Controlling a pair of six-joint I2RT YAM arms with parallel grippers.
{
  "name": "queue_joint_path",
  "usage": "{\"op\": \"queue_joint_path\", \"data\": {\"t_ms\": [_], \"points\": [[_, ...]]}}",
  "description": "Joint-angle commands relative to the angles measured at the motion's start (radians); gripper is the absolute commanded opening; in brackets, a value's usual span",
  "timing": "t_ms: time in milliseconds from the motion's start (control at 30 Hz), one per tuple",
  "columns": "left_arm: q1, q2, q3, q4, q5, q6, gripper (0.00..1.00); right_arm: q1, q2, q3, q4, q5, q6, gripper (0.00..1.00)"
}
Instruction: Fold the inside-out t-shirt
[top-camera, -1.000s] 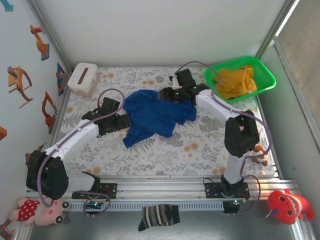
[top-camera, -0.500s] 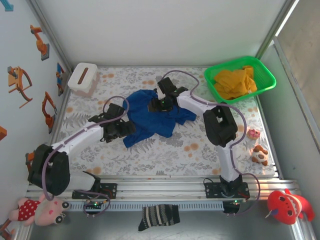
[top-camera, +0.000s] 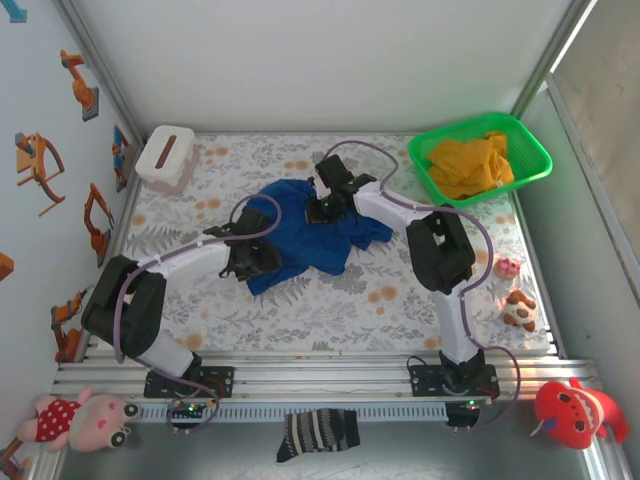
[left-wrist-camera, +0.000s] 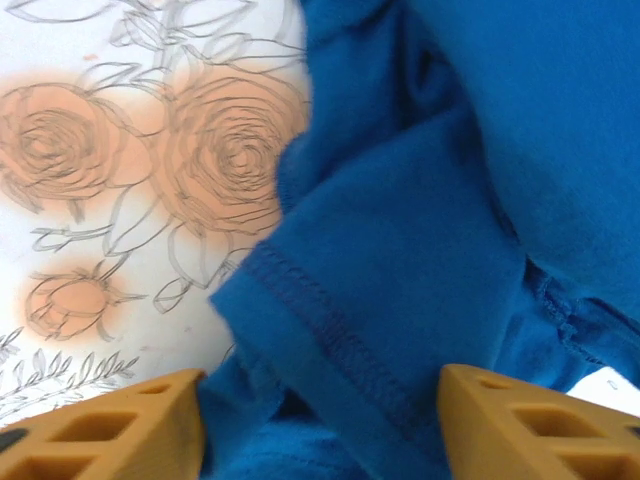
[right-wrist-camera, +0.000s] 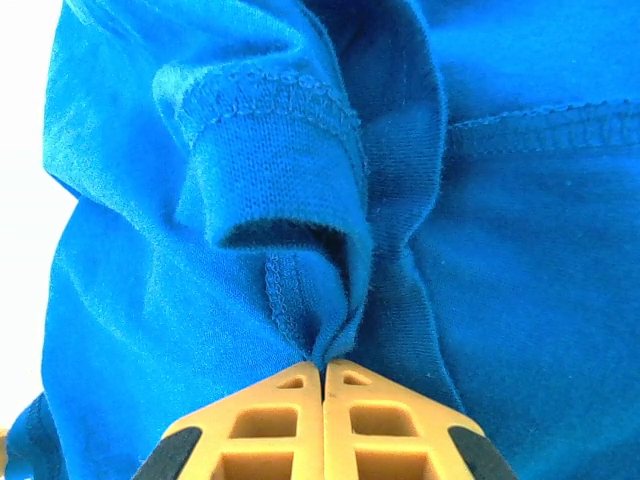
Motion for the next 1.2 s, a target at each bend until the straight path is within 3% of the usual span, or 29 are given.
{"op": "queue_joint_path", "data": {"t_ms": [0, 100, 267, 367, 667, 1000, 1167], "points": [[-0.013, 0.039, 0.035, 0.016, 0.003, 0.010, 0.42, -0.013, -0.045, -0.017, 0.006, 0.004, -0.008, 0.00], [-0.014, 0.042, 0.064, -0.013, -0.027, 0.016, 0.00, -0.035, -0.104, -0.040, 0.018, -0.006, -0.003, 0.00], [0.003, -0.057, 0.177, -0.135, -0.129, 0.082, 0.00, -0.098, -0.252, -0.052, 0.029, -0.029, 0.024, 0.00], [0.056, -0.147, 0.273, -0.202, -0.162, 0.122, 0.00, -0.158, -0.357, -0.032, 0.028, -0.036, 0.047, 0.00], [0.317, -0.354, 0.503, -0.183, -0.010, 0.131, 0.00, -0.286, -0.610, 0.082, 0.005, -0.049, 0.085, 0.00], [0.342, -0.485, 0.587, -0.135, 0.049, 0.066, 0.00, -0.288, -0.827, 0.077, 0.037, -0.054, 0.156, 0.00], [0.342, -0.484, 0.625, -0.076, 0.046, 0.039, 0.00, -0.288, -0.814, 0.064, 0.058, -0.058, 0.175, 0.00]]}}
